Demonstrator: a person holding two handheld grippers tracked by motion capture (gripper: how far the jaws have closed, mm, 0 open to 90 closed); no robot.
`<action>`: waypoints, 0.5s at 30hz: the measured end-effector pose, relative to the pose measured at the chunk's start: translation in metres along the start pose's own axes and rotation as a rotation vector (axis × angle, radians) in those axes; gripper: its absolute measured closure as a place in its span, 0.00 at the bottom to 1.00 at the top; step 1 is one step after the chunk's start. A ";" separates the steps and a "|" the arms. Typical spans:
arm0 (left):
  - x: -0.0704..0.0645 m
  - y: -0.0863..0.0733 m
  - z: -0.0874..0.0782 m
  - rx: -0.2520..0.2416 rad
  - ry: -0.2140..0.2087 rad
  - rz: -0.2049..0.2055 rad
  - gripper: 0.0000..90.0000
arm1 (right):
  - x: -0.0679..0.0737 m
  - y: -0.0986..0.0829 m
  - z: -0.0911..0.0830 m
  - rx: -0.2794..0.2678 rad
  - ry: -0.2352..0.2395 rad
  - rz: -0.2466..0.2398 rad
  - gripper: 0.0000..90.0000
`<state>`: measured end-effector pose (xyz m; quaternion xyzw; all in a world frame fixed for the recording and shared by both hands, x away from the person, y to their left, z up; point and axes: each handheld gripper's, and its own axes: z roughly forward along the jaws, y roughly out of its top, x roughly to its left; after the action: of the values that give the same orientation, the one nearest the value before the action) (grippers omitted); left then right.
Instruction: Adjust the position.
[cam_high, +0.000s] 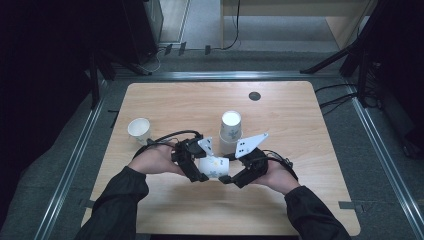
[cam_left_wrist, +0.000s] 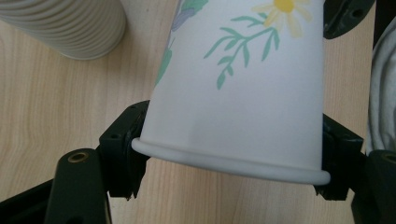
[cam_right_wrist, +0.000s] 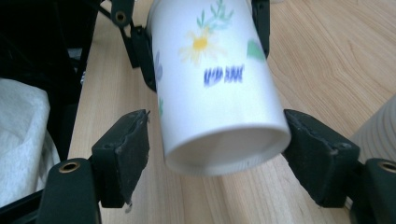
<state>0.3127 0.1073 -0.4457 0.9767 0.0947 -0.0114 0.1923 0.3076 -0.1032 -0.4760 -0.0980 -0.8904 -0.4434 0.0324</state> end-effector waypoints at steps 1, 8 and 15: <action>0.000 0.001 0.001 0.006 -0.004 0.002 0.29 | 0.000 0.000 0.001 -0.002 0.000 -0.005 0.29; -0.002 0.004 0.006 0.010 -0.020 0.004 0.29 | 0.001 0.001 0.006 0.013 0.002 -0.025 0.35; -0.003 0.003 0.004 0.002 -0.019 0.029 0.28 | 0.004 0.001 0.004 0.017 0.002 -0.044 0.39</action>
<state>0.3108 0.1026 -0.4485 0.9780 0.0787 -0.0180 0.1925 0.3043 -0.0990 -0.4772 -0.0776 -0.8961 -0.4363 0.0245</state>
